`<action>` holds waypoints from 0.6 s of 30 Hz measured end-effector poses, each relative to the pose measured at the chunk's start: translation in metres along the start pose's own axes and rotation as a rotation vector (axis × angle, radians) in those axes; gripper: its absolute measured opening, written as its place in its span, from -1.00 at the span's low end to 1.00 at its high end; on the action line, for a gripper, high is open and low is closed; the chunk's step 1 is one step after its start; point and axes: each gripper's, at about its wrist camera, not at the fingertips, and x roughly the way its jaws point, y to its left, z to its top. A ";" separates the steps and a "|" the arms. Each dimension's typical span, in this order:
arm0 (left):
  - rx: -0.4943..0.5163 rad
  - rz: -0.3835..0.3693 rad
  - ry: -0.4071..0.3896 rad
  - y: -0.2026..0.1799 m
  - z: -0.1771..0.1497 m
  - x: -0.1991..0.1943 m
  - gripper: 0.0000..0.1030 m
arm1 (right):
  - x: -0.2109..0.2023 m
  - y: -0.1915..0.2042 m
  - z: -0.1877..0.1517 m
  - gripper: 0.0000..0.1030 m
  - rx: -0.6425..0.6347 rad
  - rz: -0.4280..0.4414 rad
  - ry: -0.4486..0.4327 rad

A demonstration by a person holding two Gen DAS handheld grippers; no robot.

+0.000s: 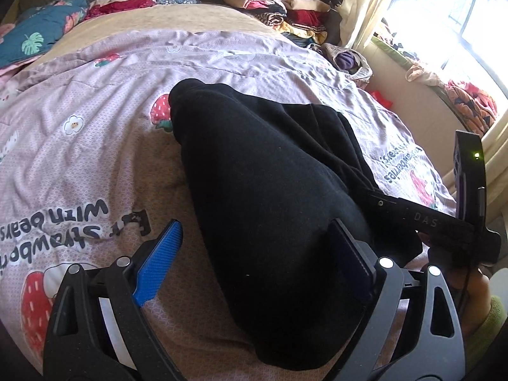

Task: Fold small clothes
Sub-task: 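Lay the folded edge down on the shirt and open the left gripper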

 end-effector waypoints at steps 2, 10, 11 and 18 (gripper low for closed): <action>0.000 0.003 0.000 -0.001 0.000 -0.001 0.65 | -0.008 0.004 -0.002 0.40 -0.033 -0.008 -0.015; 0.009 0.013 -0.008 -0.005 -0.001 -0.010 0.72 | -0.046 0.003 -0.003 0.59 -0.063 -0.035 -0.092; 0.012 0.015 -0.009 -0.006 -0.001 -0.012 0.72 | -0.051 0.002 -0.003 0.60 -0.061 -0.035 -0.103; 0.026 0.030 -0.015 -0.011 -0.002 -0.020 0.82 | -0.076 -0.002 0.001 0.66 -0.040 -0.028 -0.158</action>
